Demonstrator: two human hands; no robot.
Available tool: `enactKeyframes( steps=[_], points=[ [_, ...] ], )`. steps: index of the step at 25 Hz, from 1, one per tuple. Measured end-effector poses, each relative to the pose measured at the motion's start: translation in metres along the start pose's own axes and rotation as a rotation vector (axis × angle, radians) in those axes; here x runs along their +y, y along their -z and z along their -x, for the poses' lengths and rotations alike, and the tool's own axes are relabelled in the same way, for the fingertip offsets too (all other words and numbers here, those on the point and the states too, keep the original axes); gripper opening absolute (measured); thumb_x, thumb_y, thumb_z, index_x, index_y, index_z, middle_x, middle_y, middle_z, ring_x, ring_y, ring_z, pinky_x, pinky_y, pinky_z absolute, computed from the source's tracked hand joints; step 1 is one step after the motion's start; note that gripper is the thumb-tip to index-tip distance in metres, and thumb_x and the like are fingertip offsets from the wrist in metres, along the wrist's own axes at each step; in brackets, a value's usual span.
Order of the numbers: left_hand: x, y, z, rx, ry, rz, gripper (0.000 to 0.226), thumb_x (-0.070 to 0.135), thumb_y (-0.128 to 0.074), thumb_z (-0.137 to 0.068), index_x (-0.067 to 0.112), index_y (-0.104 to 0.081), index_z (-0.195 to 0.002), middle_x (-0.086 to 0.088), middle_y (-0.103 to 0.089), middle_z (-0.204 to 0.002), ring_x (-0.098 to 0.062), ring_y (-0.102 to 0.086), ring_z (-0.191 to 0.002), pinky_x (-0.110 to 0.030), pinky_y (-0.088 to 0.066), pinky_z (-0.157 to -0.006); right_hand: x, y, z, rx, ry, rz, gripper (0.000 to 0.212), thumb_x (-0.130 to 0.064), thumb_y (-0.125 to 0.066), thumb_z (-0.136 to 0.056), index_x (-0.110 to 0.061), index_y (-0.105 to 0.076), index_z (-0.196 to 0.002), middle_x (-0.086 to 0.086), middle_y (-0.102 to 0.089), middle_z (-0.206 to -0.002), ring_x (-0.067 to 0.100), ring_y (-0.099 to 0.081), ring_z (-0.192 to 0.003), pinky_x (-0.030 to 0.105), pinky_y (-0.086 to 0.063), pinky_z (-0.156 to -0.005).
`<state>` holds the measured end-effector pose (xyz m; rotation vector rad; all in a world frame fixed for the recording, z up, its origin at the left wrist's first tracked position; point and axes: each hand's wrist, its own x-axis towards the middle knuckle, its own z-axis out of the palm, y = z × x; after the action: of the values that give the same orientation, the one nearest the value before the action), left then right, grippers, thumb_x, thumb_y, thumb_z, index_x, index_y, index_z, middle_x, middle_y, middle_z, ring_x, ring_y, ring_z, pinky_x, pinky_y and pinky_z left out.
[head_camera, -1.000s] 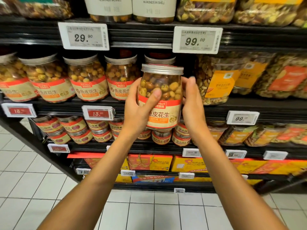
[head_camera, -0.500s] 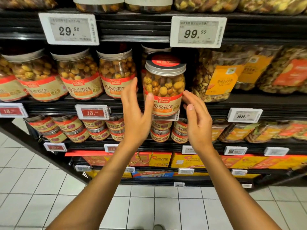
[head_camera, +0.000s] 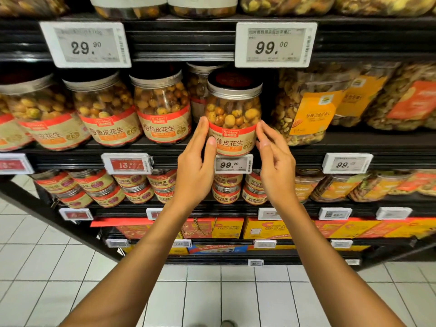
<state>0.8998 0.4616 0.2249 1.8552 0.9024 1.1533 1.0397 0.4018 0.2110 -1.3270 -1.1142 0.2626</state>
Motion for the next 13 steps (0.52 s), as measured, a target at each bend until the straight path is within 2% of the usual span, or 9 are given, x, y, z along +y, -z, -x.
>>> enactKeyframes(
  steps=[3, 7, 10, 13],
  points=[
    [-0.001, 0.004, -0.015, 0.015, 0.061, 0.02, 0.05, 0.034, -0.033, -0.1, 0.014, -0.03, -0.145, 0.002, -0.032, -0.152, 0.005, -0.025, -0.133, -0.019, -0.022, -0.114, -0.001, -0.003, -0.01, -0.058, 0.016, 0.043, 0.04, -0.025, -0.036, -0.096, -0.009, -0.052, -0.13, -0.005, -0.045, -0.133, 0.012, -0.043, -0.129, 0.042, -0.043, -0.104],
    [-0.007, 0.009, -0.016, 0.01, 0.081, 0.011, 0.048, 0.034, -0.03, -0.101, 0.016, -0.03, -0.145, 0.006, -0.031, -0.151, 0.01, -0.025, -0.13, -0.007, -0.02, -0.109, -0.002, -0.007, -0.018, -0.075, 0.024, 0.058, 0.041, -0.026, -0.036, -0.096, -0.008, -0.054, -0.129, -0.004, -0.049, -0.132, 0.01, -0.046, -0.126, 0.042, -0.044, -0.103],
    [-0.009, 0.009, -0.011, 0.049, 0.081, 0.058, 0.05, 0.039, -0.029, -0.099, 0.017, -0.034, -0.144, 0.015, -0.035, -0.144, 0.013, -0.028, -0.128, -0.008, -0.023, -0.108, -0.002, -0.008, -0.017, -0.094, 0.022, 0.016, 0.041, -0.026, -0.037, -0.096, -0.007, -0.053, -0.128, -0.004, -0.05, -0.131, 0.01, -0.046, -0.127, 0.043, -0.043, -0.104],
    [-0.011, 0.011, -0.011, 0.082, 0.094, 0.063, 0.048, 0.036, -0.028, -0.1, 0.016, -0.036, -0.143, 0.011, -0.037, -0.146, 0.014, -0.028, -0.126, -0.003, -0.022, -0.105, -0.003, -0.01, -0.018, -0.133, 0.026, 0.001, 0.038, -0.021, -0.037, -0.098, -0.005, -0.054, -0.127, -0.004, -0.051, -0.128, 0.011, -0.047, -0.126, 0.042, -0.043, -0.104]
  ],
)
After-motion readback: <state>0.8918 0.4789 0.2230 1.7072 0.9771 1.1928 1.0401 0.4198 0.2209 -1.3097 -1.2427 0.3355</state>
